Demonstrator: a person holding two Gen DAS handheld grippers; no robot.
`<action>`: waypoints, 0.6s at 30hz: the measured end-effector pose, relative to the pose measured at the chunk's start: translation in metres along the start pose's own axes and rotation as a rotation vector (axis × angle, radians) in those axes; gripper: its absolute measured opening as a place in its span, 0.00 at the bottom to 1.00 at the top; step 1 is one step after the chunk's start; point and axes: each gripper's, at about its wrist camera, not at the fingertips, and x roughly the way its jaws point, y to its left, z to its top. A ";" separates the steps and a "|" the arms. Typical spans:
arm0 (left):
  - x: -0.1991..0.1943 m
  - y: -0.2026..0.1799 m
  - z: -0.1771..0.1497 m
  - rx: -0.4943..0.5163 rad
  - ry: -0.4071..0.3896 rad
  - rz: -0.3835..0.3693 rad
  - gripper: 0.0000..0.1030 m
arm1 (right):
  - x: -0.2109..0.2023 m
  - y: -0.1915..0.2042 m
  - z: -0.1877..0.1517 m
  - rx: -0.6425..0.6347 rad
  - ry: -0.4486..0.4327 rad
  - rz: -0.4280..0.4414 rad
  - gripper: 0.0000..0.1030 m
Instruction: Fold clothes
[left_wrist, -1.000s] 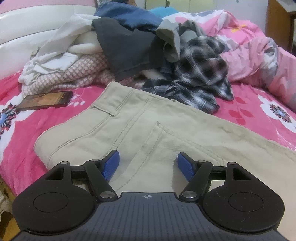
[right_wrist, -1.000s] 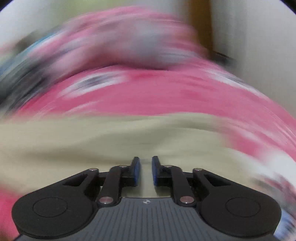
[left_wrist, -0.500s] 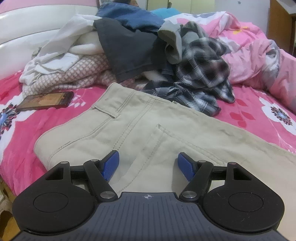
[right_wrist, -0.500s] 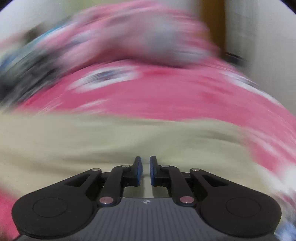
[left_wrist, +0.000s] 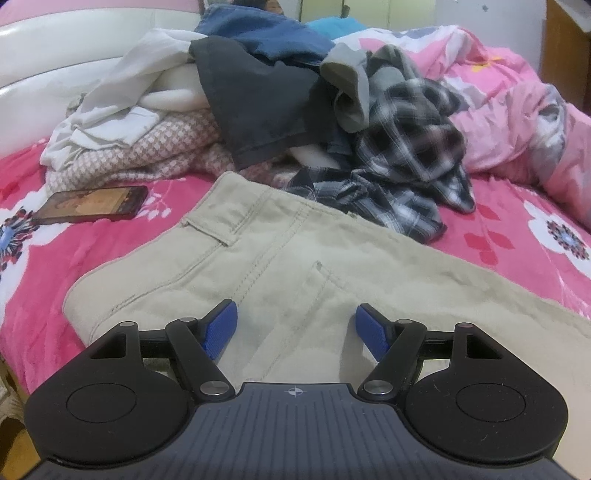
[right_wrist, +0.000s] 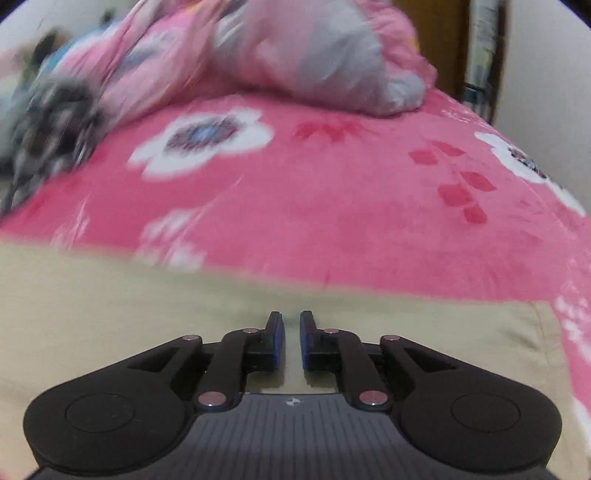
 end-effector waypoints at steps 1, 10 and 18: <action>0.001 0.001 0.002 -0.005 -0.002 0.003 0.70 | 0.003 -0.006 0.009 0.042 0.006 -0.052 0.09; 0.007 0.005 0.002 0.000 -0.023 0.004 0.72 | -0.041 0.067 0.010 -0.125 0.028 0.141 0.23; 0.007 0.009 0.003 -0.025 -0.034 -0.015 0.74 | 0.021 0.116 0.020 -0.206 0.046 0.047 0.28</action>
